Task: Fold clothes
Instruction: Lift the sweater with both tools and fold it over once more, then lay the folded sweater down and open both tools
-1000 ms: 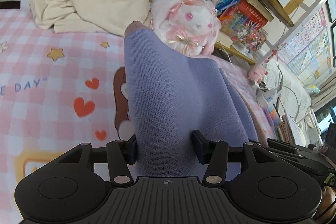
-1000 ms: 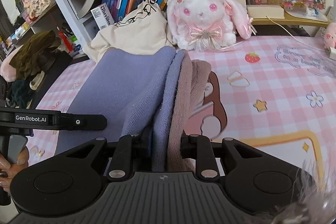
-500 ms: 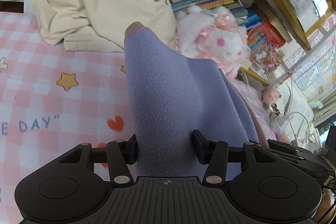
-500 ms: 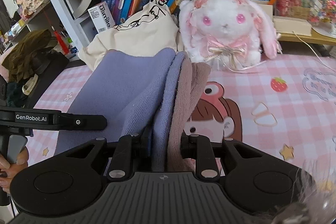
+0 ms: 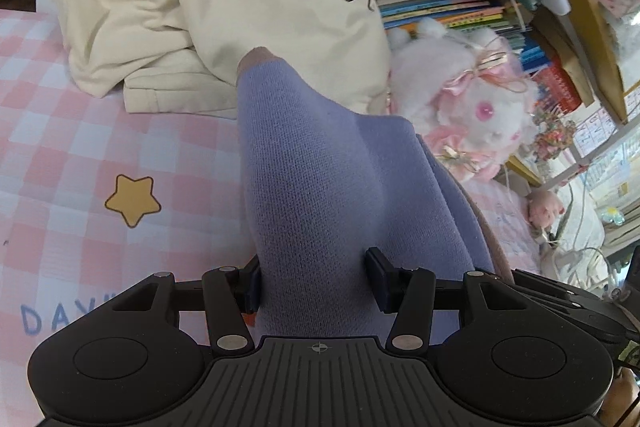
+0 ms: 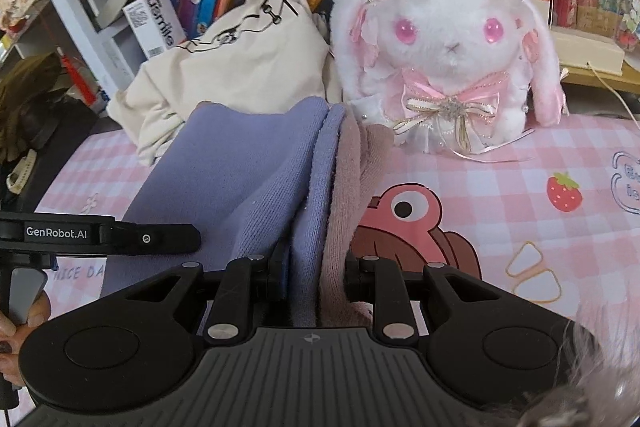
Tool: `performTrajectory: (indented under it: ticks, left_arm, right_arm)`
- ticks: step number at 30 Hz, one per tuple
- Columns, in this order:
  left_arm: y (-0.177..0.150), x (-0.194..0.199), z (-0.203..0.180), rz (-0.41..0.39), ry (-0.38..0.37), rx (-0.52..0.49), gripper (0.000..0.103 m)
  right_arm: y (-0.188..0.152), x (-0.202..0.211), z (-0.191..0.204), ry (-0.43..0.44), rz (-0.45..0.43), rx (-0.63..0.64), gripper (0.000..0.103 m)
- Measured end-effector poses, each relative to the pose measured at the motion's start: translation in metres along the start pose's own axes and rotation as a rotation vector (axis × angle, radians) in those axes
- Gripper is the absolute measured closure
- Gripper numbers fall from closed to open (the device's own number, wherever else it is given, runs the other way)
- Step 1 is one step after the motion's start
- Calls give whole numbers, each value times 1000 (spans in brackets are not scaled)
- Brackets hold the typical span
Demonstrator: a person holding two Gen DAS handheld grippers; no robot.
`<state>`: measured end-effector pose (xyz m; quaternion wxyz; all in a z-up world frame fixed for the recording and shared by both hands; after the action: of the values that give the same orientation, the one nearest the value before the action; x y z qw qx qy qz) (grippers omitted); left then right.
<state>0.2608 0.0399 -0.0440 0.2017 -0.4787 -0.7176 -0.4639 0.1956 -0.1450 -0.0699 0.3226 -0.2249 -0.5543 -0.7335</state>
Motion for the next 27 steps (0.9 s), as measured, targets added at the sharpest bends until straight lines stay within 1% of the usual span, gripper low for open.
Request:
performTrajectory:
  ticks: [3,4,5,6,7,8,9,10,12,14,18,20,23,25,27]
  left_arm:
    - [2,-5,3,-7,-4,15,53]
    - [1,-6,4,-9,-5,22,51]
    - [1,-7,5,-9,-4,24,48]
    - [1,-6,4,-12,1,22,47]
    - [1,-6,3,-17,10,16,47]
    - [1,-4,2,-23,21,9,45]
    - [1,-2,0,-30,36,0,45]
    - [1,1,-2,-39,50,-8,44]
    - [-1,10,-6,-62,69,-26,44]
    - [-5,21,-12,-100,89,-57,38]
    - [-24,47,-28,-209,116,-141,30]
    - [-35,58,-38,-257,132,-174,20]
    - [-54,72,-52,-315,166,-212,17]
    - [-68,76,-59,-328,189,-216,17]
    - [-83,79,-67,-334,209,-219,16]
  right_arm:
    - [0,-7,-5,-1,6,-13,80]
    - [-1,-9,-7,3,8,-25,76]
    - [-1,-10,-9,4,9,-37,75]
    - [-1,-8,-10,-2,4,-41,73]
    - [-2,-7,-11,-11,-2,-44,64]
    - [-2,-6,-11,-19,-8,-47,59]
    - [-2,-3,-11,-28,-16,-43,49]
    - [-1,1,-12,-35,-27,-37,42]
    - [-2,11,-13,-37,-54,-26,36]
    - [-5,21,-15,-33,-76,-8,32]
    - [-19,45,-18,-30,-119,32,21]
    - [-29,56,-18,-41,-133,53,17]
    - [-45,71,-21,-55,-139,72,13]
    - [-56,80,-24,-58,-130,80,7]
    - [-67,87,-27,-62,-113,86,6]
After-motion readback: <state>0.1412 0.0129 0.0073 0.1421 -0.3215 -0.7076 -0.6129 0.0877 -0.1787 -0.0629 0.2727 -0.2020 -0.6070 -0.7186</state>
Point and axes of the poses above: each gripper's, at about its wrist camera, not at the fingertips, and x roughly against the way its jaws point, z to its left, y to its top, the point moved 1 cm from there along -x, roughly the way its jaws point, and after that the axes turned 3 degrees about y, right-handed, at the moved point
